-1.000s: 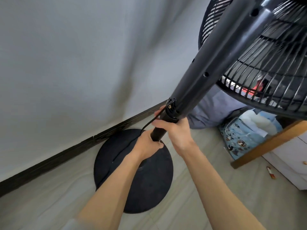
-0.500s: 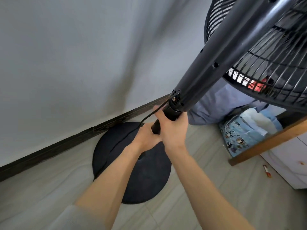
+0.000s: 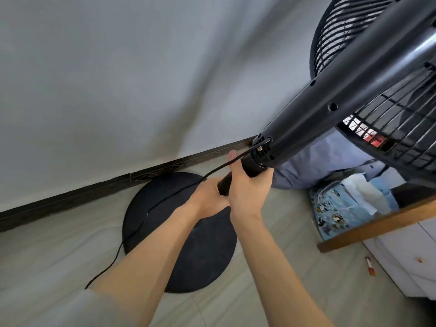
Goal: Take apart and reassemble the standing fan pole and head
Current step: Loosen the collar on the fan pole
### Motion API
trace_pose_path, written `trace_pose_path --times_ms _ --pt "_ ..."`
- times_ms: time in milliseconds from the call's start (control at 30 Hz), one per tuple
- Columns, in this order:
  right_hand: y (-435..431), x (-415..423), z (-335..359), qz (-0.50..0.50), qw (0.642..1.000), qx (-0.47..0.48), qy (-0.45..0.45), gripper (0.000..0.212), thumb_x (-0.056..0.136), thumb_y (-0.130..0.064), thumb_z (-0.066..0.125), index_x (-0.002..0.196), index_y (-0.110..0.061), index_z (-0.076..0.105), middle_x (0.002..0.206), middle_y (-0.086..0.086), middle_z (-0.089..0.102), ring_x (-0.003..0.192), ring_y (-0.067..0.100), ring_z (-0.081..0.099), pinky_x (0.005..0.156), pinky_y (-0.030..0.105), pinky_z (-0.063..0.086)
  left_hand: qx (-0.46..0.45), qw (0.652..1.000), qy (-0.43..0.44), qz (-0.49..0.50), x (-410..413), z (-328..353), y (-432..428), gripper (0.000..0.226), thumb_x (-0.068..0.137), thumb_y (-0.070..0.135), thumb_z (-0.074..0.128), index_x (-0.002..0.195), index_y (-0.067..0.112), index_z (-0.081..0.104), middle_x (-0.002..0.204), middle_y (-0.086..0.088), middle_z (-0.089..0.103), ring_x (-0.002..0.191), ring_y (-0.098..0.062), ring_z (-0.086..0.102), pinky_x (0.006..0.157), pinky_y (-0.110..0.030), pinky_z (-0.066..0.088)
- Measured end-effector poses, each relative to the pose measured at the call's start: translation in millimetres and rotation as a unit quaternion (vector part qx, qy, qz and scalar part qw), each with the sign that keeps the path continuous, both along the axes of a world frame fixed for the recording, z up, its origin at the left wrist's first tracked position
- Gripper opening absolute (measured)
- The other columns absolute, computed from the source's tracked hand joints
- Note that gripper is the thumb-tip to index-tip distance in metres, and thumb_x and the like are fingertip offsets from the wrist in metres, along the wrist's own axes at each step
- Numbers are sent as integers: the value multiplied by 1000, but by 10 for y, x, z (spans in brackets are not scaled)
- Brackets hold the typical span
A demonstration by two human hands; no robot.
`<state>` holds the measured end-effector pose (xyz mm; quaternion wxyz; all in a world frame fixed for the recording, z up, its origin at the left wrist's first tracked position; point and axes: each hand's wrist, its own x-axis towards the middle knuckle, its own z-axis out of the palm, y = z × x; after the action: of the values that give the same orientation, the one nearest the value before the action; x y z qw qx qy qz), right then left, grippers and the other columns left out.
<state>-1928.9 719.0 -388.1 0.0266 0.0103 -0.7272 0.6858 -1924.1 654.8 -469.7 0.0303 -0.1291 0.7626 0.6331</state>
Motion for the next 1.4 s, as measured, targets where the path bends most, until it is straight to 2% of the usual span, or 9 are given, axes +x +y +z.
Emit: trace_pose_path --times_ms 200,433,533,667,900,1000,1133,1267,1400 --pt "337 -463 361 396 909 43 -121 41 58 12 69 71 -27 69 82 -1 64 87 17 60 79 34 49 15 999 -38 2 8 -56 -43 32 80 20 72 68 34 46 68 9 54 65 -13 54 64 -30 41" --pt "81 -99 33 39 998 54 -5 39 75 -9 84 105 -7 60 88 0 69 82 8 67 79 26 56 8 1000 -17 -2 -27 -29 -20 40 81 11 65 56 27 38 45 15 45 47 -5 41 56 -28 32" --pt "149 -247 178 171 984 35 -40 22 70 4 78 78 -10 63 74 0 62 74 14 60 73 33 49 11 1000 -13 3 -22 -68 -30 33 78 14 71 60 29 48 55 15 52 56 -10 50 59 -29 38" --pt "361 -495 419 408 904 72 -102 38 61 9 73 71 -28 71 85 4 65 93 24 62 84 43 51 15 1000 -26 6 0 -80 -33 30 79 19 71 70 35 48 68 9 55 64 -12 54 64 -30 41" --pt "63 -85 7 30 996 80 -2 34 77 -7 83 104 -7 63 91 1 72 87 12 69 82 29 56 -3 1000 1 -7 -34 -19 -6 44 83 7 62 55 26 33 40 15 41 45 -4 39 51 -25 26" --pt "181 -270 223 200 977 22 -71 31 69 17 70 78 -12 64 74 1 64 71 14 62 66 28 52 7 1000 -22 5 -27 -65 -48 27 79 14 69 68 29 50 62 15 54 61 -7 51 59 -28 37" --pt "380 -539 392 426 896 70 -104 43 60 12 73 82 -25 68 93 6 66 94 22 62 83 42 52 23 999 -42 -3 -2 -52 -52 32 75 21 71 104 13 59 70 12 54 66 -11 52 64 -30 40" --pt "247 -280 173 182 981 54 -31 35 70 9 77 89 -19 68 87 5 68 84 17 66 78 32 55 8 999 -36 -12 -39 -28 -47 21 76 21 69 74 31 50 70 11 55 68 -13 53 63 -30 39" --pt "97 -203 30 64 998 27 -8 21 76 -1 81 89 -7 67 78 -3 68 75 8 66 74 27 53 6 999 -34 -13 -42 -29 -31 21 79 15 67 70 14 48 62 0 45 71 -22 55 65 -35 43"
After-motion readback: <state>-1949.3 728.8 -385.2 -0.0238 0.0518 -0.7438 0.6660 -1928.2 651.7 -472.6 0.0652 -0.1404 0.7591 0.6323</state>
